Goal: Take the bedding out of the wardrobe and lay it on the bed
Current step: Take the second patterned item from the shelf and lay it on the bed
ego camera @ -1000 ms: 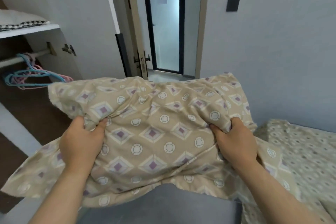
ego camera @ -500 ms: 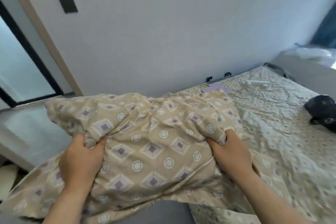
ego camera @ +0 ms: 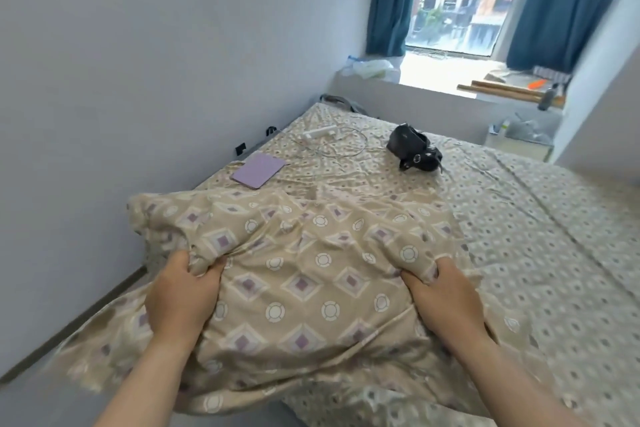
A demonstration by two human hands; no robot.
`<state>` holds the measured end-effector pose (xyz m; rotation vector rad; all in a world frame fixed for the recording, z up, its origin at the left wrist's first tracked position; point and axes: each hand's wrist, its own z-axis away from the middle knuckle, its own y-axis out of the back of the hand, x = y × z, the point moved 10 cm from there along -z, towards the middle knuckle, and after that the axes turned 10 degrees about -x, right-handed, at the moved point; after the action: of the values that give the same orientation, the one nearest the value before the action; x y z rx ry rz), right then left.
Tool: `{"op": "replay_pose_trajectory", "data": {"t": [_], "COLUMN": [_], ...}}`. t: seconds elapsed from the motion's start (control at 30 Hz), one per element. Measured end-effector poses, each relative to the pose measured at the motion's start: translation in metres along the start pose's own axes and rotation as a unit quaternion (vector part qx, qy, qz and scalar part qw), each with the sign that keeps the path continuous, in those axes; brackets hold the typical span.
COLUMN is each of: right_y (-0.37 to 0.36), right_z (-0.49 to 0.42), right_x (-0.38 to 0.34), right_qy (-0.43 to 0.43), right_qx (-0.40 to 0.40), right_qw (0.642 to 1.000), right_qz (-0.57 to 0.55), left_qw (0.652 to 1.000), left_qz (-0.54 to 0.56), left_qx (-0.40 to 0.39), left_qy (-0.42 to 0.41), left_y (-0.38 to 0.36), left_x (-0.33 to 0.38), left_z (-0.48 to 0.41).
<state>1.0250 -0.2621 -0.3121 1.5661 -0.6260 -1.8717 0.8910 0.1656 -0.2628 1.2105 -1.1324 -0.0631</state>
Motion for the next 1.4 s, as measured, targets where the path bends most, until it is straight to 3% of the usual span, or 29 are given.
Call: {"op": "replay_pose_trajectory", "data": {"t": [0.43,0.87,1.4], "right_y": [0.045,-0.005,-0.076], "right_z": [-0.091,-0.127,-0.294], "right_x": [0.103,0.171,0.251], "right_qy": [-0.137,-0.293,-0.263], "right_qx": [0.067,0.089,0.131], "right_qw": [0.988,0.951,0.955], "right_qz": [-0.027,-0.044,-0.029], "left_qw": [0.989,0.951,0.945], "left_qz": [-0.027,-0.049,0.003], "left_qx": [-0.114,-0.271,-0.275], "left_qy": [-0.094,-0.14,-0.175], "left_y": [-0.184,-0.365,-0.545], "left_x": [0.122,0.133,0.132], "left_z": [-0.096,-0.166,-0.267]}}
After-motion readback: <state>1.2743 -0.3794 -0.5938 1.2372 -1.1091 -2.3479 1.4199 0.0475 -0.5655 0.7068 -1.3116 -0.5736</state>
